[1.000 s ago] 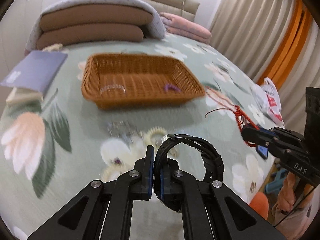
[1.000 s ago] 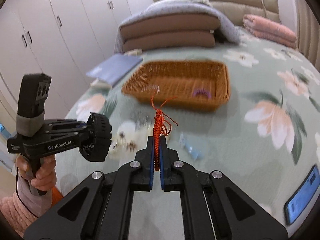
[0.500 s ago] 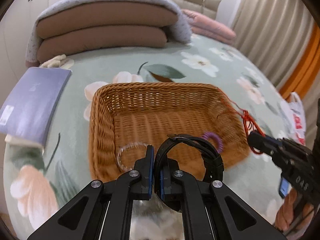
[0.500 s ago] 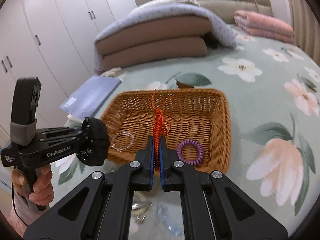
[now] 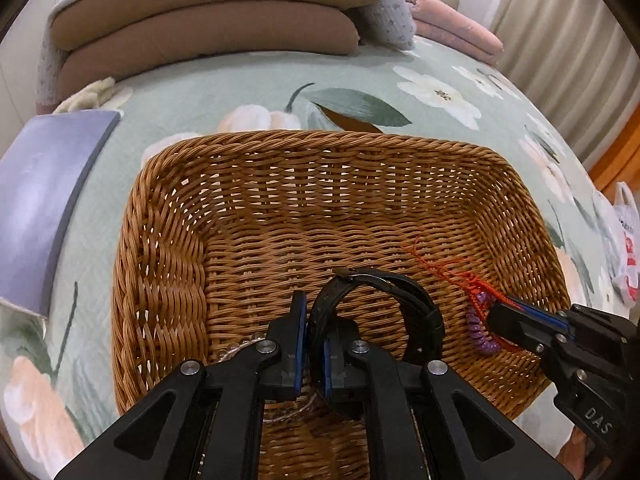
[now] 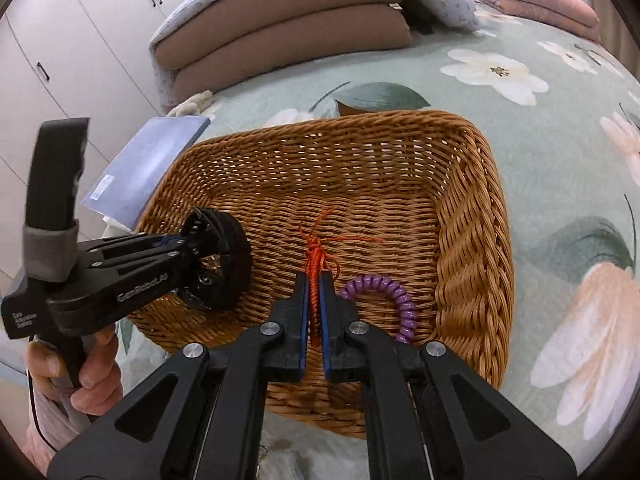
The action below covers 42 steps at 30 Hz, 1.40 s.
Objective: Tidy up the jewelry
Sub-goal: 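Lift both items over the wicker basket and open both tools to release, then withdraw both tools from the basket back toward the remaining jewelry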
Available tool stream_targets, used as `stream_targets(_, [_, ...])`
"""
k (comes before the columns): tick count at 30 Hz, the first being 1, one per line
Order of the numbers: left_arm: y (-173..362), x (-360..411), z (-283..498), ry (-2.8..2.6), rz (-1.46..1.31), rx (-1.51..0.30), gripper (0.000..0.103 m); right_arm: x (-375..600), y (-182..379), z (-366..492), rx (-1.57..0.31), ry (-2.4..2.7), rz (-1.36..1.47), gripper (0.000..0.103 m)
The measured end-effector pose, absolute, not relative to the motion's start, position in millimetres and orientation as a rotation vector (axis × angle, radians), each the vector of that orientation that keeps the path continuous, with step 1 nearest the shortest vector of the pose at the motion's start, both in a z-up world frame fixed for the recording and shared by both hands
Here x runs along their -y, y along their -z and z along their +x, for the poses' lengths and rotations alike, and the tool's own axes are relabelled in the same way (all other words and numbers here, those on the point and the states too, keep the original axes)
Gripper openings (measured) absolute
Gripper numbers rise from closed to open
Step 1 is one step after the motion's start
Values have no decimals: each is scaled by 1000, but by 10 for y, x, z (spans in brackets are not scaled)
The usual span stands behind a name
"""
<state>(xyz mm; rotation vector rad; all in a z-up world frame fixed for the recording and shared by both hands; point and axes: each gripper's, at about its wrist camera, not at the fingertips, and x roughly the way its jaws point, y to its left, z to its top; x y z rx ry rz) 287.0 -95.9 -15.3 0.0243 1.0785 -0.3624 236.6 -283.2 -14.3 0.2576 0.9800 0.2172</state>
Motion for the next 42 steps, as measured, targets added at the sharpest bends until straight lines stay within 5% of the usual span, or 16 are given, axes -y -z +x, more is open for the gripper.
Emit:
stream_targets(5, [175,940,2889,391,17,-1122,15,2872,192,2367,-996,-218,307,5])
stream_targets(10, [87,894,2814,438,23,-1128,50,2941,212,2341,-996,-218,352,5])
stream_targets(19, [-263,690,2457,551,-68,-1037,50,3059,-34,2044,-910,-283,422,6])
stream_targets(27, [-604,242,1245,576,-112,-806,50,2966,-432,972,-665,-339,416,6])
stream_targets(38, [-188,-401,454,365,-136,-763,50,2430,-109,64,-633,-259,260,8])
stream_targets(39, [-136,-409,475,359,-141,-775,50,2402,-59,63,-664,-290,264,13])
stream_targets(40, [-91,-424,508,351,-143,-786,50,2391,-16,57,-674,-302,271,35])
stream_targets(41, [-38,-435,541,343,-146,-800,50,2401,17,37,-678,-316,286,90])
stream_targets(42, [13,-445,577,333,-152,-819,50,2406,54,16,-673,-328,298,103])
